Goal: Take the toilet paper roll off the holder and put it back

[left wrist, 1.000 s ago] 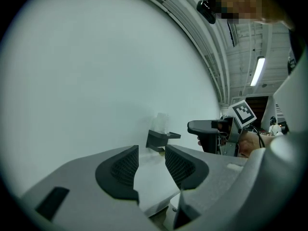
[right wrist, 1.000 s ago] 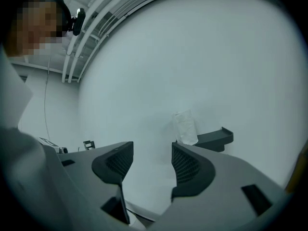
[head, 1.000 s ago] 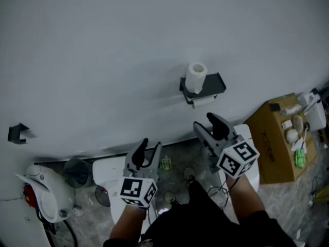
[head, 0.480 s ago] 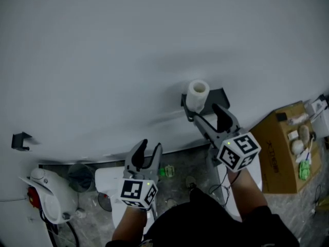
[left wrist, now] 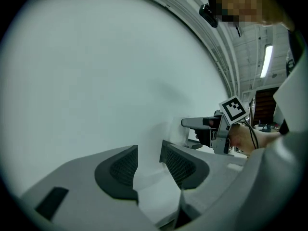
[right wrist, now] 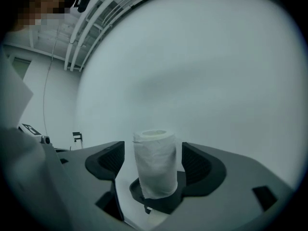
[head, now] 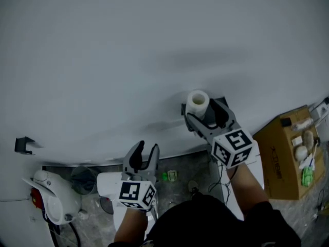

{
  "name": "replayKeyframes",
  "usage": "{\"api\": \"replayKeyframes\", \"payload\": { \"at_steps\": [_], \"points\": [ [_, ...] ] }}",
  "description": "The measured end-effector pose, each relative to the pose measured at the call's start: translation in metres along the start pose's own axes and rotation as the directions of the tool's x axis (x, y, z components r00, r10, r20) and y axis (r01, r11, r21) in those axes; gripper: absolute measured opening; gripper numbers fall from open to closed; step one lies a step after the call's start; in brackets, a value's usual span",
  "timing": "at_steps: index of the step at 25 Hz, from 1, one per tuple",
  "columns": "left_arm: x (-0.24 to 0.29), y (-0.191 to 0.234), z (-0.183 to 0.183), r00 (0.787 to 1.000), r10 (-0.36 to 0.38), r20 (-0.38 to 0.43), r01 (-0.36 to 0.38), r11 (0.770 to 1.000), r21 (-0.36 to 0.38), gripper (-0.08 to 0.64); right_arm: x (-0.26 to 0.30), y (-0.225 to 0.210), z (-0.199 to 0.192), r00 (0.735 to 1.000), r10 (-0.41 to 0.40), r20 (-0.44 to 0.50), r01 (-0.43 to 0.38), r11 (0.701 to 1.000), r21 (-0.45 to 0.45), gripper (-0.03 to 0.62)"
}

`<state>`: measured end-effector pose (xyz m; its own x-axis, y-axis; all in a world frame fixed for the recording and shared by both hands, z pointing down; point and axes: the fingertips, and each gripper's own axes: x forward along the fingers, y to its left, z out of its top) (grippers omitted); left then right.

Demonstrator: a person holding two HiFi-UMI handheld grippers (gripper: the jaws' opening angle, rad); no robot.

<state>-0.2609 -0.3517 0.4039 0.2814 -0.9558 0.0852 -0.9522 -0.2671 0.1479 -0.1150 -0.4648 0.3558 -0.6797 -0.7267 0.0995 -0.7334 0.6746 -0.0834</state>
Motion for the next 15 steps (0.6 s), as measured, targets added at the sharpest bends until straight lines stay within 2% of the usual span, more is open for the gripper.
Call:
{"api": "replayKeyframes", "payload": {
  "at_steps": [5, 15],
  "points": [
    [0.005, 0.004, 0.002, 1.000, 0.015, 0.012, -0.015, 1.000, 0.000, 0.166, 0.013, 0.001, -0.001, 0.999, 0.012, -0.032, -0.013, 0.999, -0.044, 0.374],
    [0.008, 0.015, 0.004, 0.999, 0.042, 0.024, -0.042, 0.999, -0.012, 0.165, 0.027, -0.003, -0.006, 0.997, -0.003, -0.072, -0.003, 0.997, -0.077, 0.305]
  ]
}}
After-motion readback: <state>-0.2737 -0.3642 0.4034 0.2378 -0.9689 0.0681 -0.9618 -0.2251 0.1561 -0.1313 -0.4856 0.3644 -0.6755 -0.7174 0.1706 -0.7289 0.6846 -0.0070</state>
